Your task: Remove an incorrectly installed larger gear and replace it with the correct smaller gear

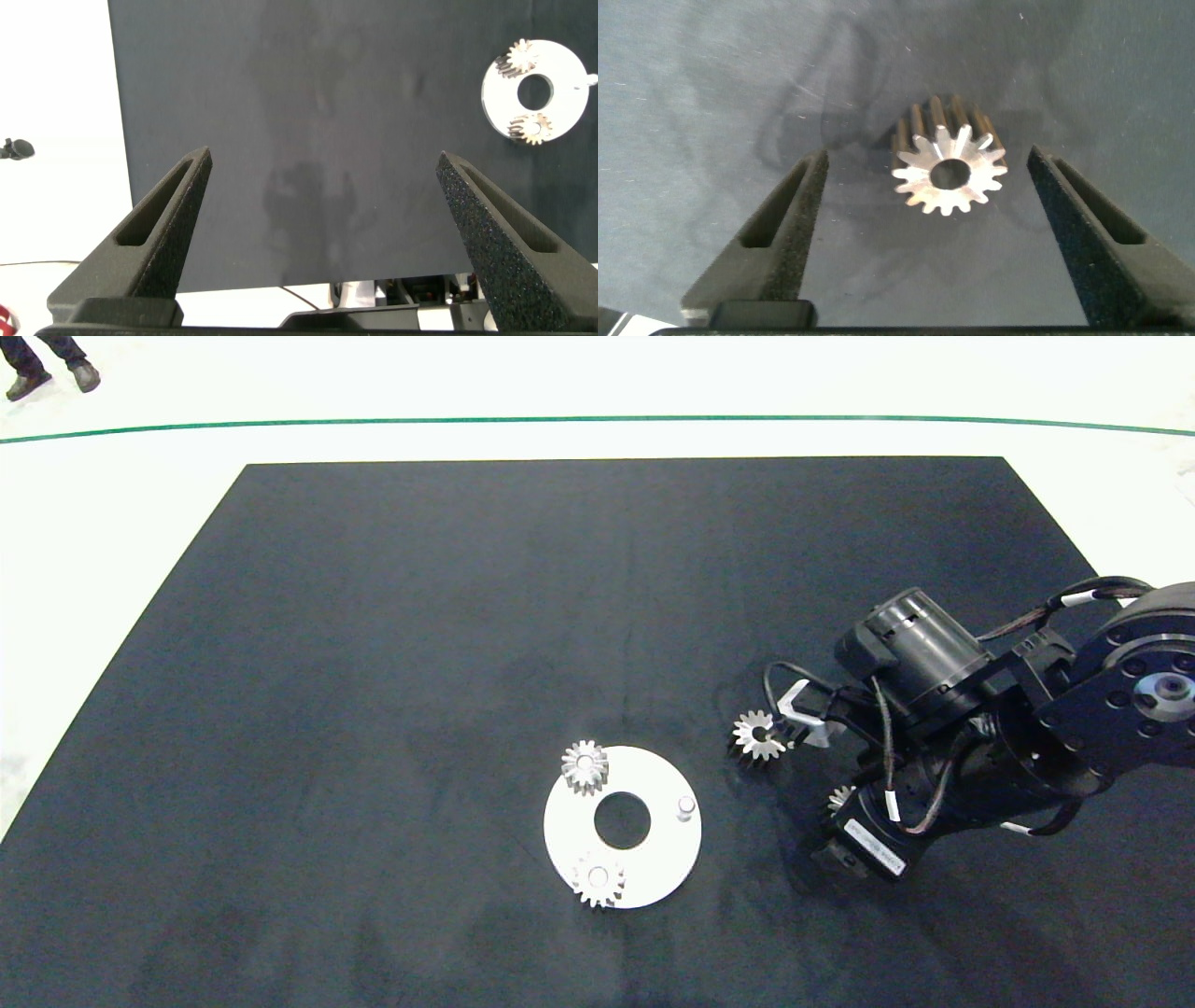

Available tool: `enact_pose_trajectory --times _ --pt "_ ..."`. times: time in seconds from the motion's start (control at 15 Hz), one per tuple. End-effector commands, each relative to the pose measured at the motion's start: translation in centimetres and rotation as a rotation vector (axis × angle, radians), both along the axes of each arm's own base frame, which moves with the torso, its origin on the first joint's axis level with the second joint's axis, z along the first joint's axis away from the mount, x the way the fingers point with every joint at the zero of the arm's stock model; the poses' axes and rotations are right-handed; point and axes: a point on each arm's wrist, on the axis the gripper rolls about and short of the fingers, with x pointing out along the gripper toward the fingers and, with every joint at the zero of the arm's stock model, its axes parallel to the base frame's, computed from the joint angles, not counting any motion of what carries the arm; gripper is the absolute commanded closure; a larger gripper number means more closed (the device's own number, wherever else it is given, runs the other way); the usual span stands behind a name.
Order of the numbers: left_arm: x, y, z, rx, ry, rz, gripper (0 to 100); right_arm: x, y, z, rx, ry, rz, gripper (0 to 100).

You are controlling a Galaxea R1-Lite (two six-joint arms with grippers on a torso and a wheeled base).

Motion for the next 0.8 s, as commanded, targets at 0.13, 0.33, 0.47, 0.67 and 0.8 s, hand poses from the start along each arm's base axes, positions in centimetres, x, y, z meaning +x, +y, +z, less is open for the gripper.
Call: enact_pose_trajectory --times 0.13,0.33,0.47,0.67,0.8 --pt "-0.05 0.00 -0.06 0.001 0.005 0.001 0 0.30 -0.32 -0.25 0.011 0.000 -0.009 21" --pt "-0.05 0.00 -0.06 0.001 0.005 0.001 0 0.61 -0.51 -0.11 0.036 -0.012 -0.011 27" --pt "-0.05 0.00 -0.06 0.001 0.005 0.001 0 0.65 -0.56 -0.17 0.046 -0.007 -0.009 32" --pt "-0.03 0.00 -0.08 0.001 0.007 -0.001 0 0.75 -0.60 -0.16 0.051 -0.013 -0.010 38" --pt "-0.03 0.00 -0.08 0.001 0.007 0.001 0 0.84 -0.53 -0.40 0.063 -0.024 -0.007 42"
